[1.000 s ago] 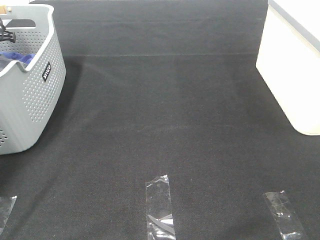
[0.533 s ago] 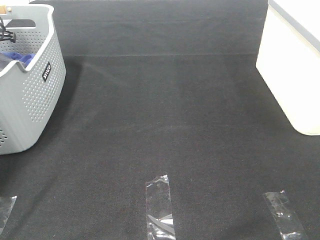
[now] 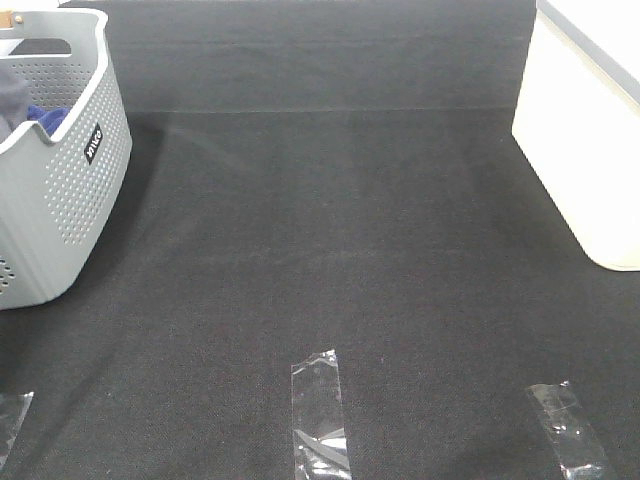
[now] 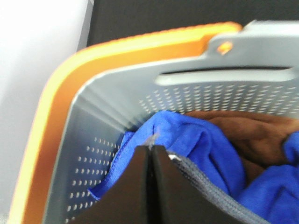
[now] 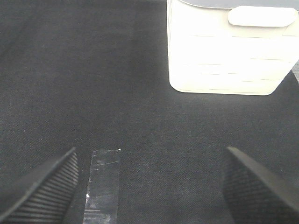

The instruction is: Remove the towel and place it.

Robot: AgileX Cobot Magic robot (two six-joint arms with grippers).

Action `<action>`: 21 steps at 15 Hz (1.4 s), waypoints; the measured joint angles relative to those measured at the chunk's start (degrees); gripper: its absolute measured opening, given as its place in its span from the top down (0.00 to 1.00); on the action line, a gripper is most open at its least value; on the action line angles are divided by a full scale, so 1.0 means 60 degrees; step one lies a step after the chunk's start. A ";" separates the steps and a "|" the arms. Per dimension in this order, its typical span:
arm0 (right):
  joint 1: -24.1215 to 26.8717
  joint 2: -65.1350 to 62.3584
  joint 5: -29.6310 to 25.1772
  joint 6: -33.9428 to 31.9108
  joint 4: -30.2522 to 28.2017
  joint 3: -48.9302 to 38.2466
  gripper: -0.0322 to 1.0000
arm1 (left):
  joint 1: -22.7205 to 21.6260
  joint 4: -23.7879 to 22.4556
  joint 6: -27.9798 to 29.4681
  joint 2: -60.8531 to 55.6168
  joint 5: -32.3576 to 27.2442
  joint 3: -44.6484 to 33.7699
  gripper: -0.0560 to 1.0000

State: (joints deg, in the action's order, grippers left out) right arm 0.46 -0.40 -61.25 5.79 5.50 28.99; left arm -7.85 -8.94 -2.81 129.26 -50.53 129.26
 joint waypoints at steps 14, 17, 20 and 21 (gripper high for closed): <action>0.0000 0.1786 0.0229 0.0191 0.1518 0.0000 0.23 | 0.2368 0.2263 -0.1175 -0.3839 0.0143 0.0010 0.95; 0.0000 0.3180 0.0707 0.1280 0.3056 0.0076 0.23 | 0.3438 0.2292 -0.1175 -0.3973 0.0172 0.0010 0.95; 0.0000 0.4746 0.1748 0.3342 0.5596 0.0076 0.23 | 0.4708 0.2292 -0.1175 -0.3973 0.0172 0.0010 0.95; 0.0000 0.5166 0.1910 0.4078 0.6408 0.0076 0.23 | 0.5052 0.2292 -0.1175 -0.3973 0.0172 0.0010 0.95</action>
State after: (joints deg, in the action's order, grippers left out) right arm 0.46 30.60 -49.79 30.25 43.95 29.45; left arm 22.46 4.81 -9.85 105.42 -49.50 129.32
